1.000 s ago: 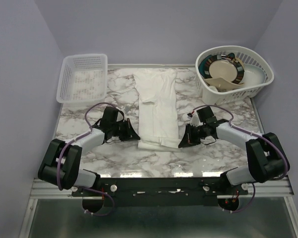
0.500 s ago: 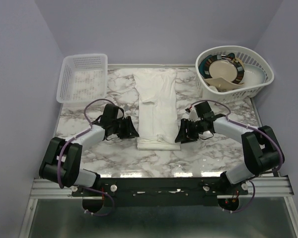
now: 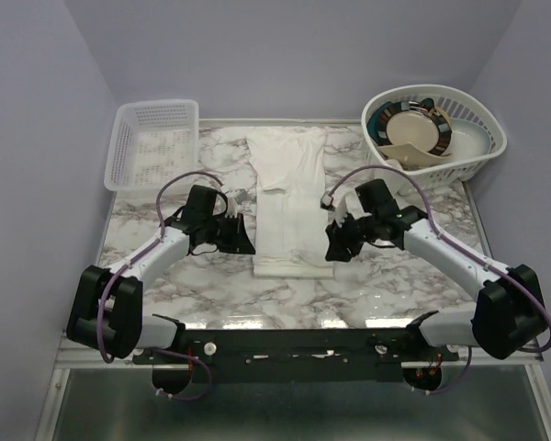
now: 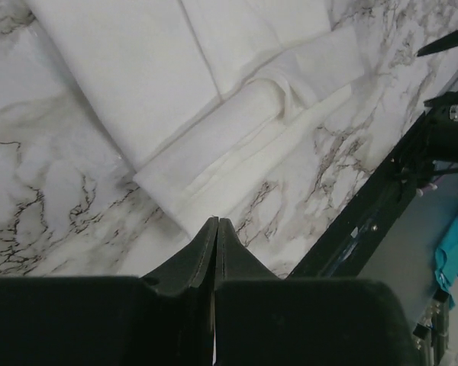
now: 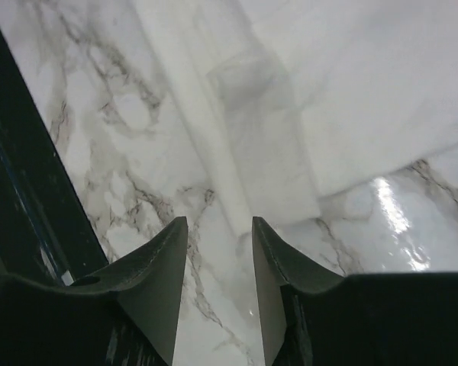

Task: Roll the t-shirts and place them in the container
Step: Roll the T-shirt to the center of the board.

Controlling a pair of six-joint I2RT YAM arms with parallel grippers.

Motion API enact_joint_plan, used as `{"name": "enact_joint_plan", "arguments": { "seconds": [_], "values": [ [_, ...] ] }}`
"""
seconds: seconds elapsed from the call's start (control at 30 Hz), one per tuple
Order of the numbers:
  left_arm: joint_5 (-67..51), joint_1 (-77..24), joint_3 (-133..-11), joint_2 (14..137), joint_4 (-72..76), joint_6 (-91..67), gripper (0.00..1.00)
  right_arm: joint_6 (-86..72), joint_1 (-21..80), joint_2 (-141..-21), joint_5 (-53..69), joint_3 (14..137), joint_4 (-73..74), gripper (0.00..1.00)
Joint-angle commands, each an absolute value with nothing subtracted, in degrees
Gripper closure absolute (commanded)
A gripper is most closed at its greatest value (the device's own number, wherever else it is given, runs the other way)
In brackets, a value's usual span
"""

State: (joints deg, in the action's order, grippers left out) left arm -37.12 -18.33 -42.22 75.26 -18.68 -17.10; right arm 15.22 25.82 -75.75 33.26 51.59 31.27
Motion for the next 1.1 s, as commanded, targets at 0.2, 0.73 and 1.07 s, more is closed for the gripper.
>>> {"name": "enact_joint_plan", "arguments": {
  "seconds": [0.2,0.73,1.07],
  "values": [
    [-47.3,-18.4,-45.3,87.6,-20.8,-11.9,0.97,35.1,37.6,-80.8,29.3,49.5,30.8,0.59],
    [-45.7,-18.5,-53.4,96.5,-21.8,-7.1,0.98,42.4,40.2,-95.8,27.0,59.7,31.2,0.68],
    [-34.7,-16.7,-53.1,87.6,-12.7,-5.6,0.75,49.7,41.5,-98.0,24.4,61.6,30.8,0.69]
  ]
}}
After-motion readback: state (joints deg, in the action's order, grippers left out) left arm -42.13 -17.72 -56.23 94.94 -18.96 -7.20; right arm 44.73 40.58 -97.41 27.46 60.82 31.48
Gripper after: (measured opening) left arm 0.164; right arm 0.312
